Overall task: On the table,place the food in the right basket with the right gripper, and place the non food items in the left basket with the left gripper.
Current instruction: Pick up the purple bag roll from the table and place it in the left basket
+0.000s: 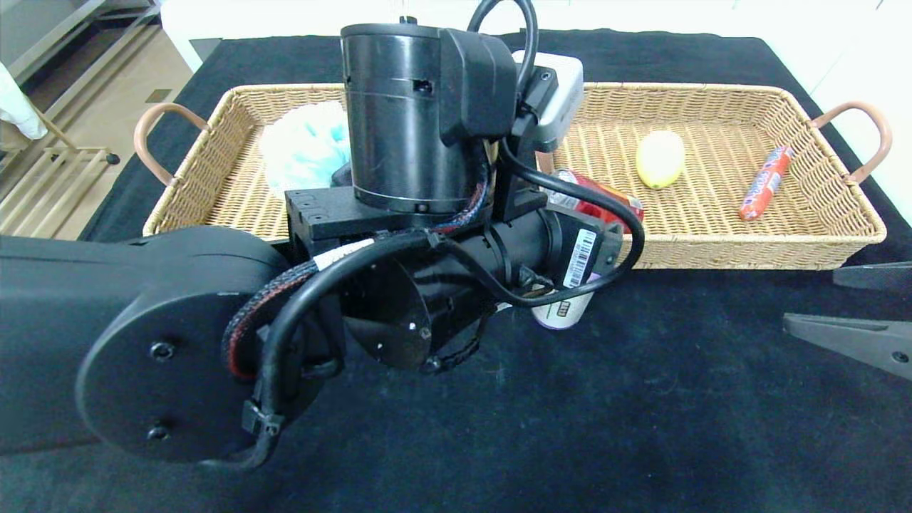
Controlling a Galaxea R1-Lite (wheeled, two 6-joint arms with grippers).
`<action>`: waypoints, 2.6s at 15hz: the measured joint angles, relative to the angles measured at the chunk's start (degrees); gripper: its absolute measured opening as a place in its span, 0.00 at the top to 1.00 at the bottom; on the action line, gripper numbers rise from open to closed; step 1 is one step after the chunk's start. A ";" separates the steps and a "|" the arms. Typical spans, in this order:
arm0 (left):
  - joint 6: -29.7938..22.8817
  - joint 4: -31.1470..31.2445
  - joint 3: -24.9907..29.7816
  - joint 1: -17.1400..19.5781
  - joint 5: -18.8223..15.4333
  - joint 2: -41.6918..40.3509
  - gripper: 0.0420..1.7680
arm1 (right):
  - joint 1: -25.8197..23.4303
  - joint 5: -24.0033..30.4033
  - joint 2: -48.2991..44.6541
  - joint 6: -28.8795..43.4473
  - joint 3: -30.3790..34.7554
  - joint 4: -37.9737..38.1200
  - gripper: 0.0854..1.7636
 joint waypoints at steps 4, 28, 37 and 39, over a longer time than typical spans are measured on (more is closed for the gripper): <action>-0.17 -0.11 0.68 -1.02 3.58 1.16 0.03 | -0.02 -0.04 0.04 0.00 0.02 0.00 0.03; 0.46 -10.09 3.39 -3.36 11.68 9.20 0.03 | -0.11 -0.09 1.11 0.00 0.00 -0.11 0.03; 5.18 -18.47 2.97 -2.43 12.79 11.50 0.03 | -0.11 -0.09 1.58 -0.05 -0.02 -0.11 0.03; 5.36 -18.69 3.04 -2.32 12.81 11.96 0.03 | -0.16 -0.09 1.74 -0.07 -0.04 -0.11 0.03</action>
